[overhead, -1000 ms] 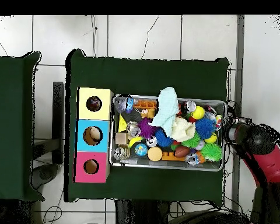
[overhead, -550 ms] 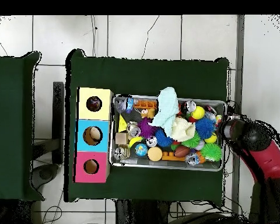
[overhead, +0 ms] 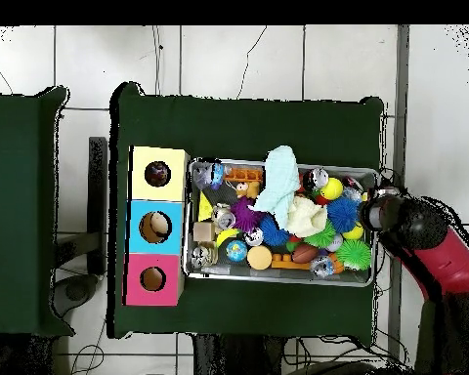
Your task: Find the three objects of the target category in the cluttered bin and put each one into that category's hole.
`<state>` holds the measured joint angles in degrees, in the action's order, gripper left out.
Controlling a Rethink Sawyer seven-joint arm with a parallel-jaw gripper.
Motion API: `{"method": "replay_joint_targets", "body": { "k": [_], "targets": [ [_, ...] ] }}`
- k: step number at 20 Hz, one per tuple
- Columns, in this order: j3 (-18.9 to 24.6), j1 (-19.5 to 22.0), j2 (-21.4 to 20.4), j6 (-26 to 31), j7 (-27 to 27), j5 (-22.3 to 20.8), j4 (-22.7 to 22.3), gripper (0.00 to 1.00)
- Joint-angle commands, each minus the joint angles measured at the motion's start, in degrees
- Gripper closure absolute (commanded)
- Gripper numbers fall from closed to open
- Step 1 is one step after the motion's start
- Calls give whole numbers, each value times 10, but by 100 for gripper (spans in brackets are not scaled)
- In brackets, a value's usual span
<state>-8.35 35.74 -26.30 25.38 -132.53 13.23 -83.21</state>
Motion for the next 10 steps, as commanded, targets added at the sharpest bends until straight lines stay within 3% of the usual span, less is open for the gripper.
{"method": "replay_joint_targets", "body": {
  "k": [1,10],
  "targets": [
    [73,-11,-13,77,28,-26,-19,0],
    [120,11,-11,48,67,-47,-25,0]
  ]
}}
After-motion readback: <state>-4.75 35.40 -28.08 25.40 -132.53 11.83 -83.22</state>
